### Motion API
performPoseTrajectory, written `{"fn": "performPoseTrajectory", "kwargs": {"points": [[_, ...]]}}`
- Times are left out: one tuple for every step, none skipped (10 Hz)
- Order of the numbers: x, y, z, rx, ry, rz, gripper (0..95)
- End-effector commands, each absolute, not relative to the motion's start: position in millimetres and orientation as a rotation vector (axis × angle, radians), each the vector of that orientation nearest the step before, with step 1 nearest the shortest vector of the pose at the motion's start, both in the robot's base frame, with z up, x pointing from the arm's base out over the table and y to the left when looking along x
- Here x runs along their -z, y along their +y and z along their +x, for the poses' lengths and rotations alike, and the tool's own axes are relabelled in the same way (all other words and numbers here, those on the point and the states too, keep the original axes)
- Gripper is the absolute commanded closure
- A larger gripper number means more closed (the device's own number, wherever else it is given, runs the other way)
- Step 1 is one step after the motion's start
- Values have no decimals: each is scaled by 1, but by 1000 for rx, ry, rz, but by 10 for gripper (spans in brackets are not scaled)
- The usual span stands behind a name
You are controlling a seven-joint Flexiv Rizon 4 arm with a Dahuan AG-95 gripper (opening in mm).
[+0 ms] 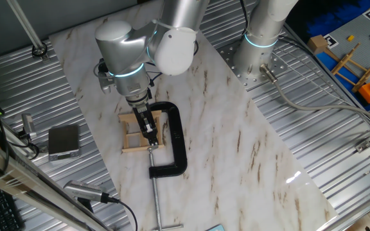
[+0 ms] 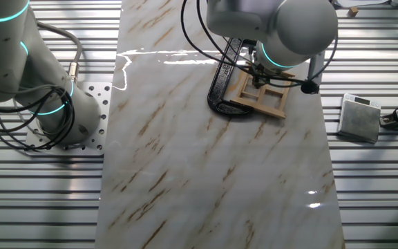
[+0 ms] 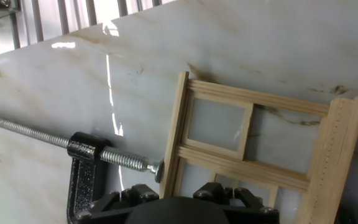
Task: Open a sliding window
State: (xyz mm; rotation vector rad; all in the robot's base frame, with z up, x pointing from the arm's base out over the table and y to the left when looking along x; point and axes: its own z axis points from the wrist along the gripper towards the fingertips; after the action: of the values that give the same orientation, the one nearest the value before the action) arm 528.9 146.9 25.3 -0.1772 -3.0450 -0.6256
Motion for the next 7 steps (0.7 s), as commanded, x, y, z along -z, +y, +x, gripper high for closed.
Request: {"fn": "performPoseTrajectory", "kwargs": {"points": [[-25,149,530,633,-3043,-176,380],[-25,151,531,637,-3045,-179,380],[-24,153,532,640,-3045,-183,380],[-26,155,533,640,-3046,-183,380],[-27,156,534,645,-3044,-183,380],[-27,158,535,647,-3044,-183,380],[-26,160,536,653,-3046,-185,380]]}}
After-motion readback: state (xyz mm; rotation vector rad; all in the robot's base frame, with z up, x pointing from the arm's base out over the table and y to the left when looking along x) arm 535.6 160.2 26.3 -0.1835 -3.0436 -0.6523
